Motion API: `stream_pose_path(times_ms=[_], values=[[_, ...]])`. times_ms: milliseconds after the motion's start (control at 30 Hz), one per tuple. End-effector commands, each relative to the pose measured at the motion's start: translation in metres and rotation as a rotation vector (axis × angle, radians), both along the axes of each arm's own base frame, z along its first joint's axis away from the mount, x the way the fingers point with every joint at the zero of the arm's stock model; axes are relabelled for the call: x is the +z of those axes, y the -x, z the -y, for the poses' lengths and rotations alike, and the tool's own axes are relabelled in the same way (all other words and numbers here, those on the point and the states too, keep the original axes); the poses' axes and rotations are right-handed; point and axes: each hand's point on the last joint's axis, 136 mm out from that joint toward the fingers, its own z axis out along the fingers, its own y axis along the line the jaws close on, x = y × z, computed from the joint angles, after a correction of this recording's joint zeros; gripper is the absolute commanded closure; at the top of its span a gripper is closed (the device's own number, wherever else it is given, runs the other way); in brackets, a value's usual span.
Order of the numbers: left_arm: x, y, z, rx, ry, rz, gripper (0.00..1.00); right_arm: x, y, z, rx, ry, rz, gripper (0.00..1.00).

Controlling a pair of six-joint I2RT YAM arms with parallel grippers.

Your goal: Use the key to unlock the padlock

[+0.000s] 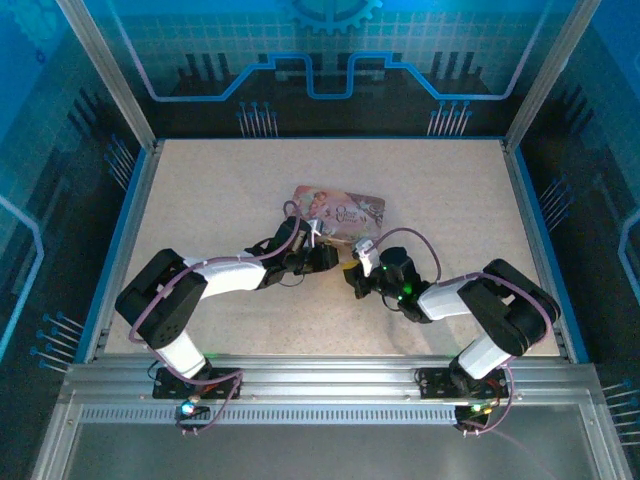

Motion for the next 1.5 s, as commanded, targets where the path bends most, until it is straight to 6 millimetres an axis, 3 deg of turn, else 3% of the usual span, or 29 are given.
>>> stream_pose_path(times_ms=[0,733,1467], values=[[0.038,-0.006,0.016,-0.032,0.084,0.067,0.78,0.01,0.0,-0.001,0.012,-0.032,0.03,1.0],[0.041,-0.005,0.016,-0.023,0.101,0.06,0.77,-0.007,0.0,0.011,-0.032,0.03,0.005,1.0],[0.042,-0.002,0.02,-0.037,0.102,0.056,0.77,0.015,-0.006,-0.005,0.014,-0.056,0.057,1.0]])
